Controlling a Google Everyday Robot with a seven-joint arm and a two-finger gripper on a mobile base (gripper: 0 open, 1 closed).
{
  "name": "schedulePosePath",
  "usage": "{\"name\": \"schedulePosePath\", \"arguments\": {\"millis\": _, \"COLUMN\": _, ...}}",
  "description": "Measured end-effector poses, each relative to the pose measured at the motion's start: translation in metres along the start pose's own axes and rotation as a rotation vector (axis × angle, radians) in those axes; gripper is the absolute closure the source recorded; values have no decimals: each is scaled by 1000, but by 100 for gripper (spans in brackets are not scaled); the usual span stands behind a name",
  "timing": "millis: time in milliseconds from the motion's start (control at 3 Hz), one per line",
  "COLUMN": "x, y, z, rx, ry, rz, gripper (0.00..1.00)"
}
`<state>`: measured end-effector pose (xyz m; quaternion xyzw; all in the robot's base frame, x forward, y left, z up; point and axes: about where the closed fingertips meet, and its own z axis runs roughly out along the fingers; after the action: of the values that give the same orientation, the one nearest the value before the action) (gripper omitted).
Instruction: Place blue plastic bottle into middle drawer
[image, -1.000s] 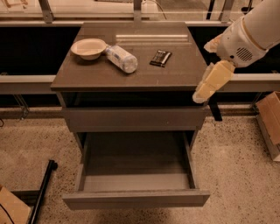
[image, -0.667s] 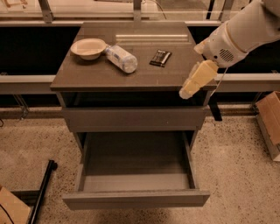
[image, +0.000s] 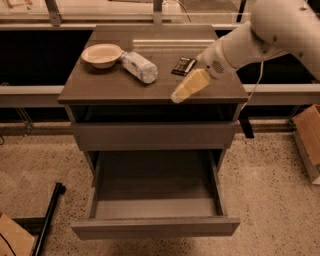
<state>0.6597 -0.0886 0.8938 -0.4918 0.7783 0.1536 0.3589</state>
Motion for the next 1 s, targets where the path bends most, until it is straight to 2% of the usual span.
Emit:
{"name": "schedulePosePath", "arguments": {"millis": 333, "x": -32, "y": -20, "z": 26, "rx": -19, "ry": -76, "rz": -23, "gripper": 0}}
{"name": "schedulePosePath", "arguments": {"millis": 667, "x": -33, "y": -20, "z": 25, "rx": -17, "ry": -77, "rz": -23, "gripper": 0}}
{"name": "schedulePosePath", "arguments": {"millis": 1000, "x": -52, "y": -22, "z": 47, "rx": -19, "ry": -159, "rz": -13, "gripper": 0}}
